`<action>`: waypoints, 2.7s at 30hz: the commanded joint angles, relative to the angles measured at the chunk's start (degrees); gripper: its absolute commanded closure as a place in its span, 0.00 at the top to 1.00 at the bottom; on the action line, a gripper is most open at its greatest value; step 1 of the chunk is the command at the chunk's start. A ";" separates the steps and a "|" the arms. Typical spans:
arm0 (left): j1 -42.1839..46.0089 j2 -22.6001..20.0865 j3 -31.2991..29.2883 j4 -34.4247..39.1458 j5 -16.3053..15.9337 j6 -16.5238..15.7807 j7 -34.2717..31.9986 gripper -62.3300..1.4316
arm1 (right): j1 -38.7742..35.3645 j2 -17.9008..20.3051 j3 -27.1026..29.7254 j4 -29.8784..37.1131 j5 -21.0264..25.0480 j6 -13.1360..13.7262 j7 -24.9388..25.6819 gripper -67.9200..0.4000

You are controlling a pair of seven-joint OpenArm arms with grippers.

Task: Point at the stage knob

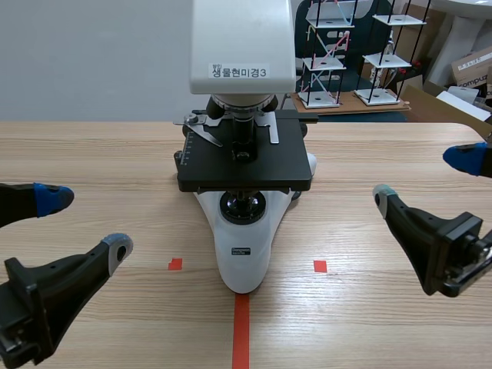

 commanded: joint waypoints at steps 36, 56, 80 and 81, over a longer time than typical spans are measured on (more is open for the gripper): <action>0.00 0.26 -0.37 0.35 -0.50 0.00 -0.74 0.87 | 21.24 -1.31 -12.50 -33.09 -10.54 1.51 20.11 0.00; 0.00 0.26 -0.37 0.35 -0.50 0.00 -0.74 0.87 | 49.13 -5.11 -28.11 -53.88 -18.10 1.57 26.38 0.00; 0.00 0.26 -0.37 0.35 -0.50 0.00 -0.74 0.87 | 49.09 -5.07 -28.63 -53.88 -18.47 1.53 26.34 0.01; 0.00 0.26 -0.37 0.35 -0.50 0.00 -0.74 0.87 | 49.09 -5.07 -28.63 -53.88 -18.47 1.53 26.34 0.01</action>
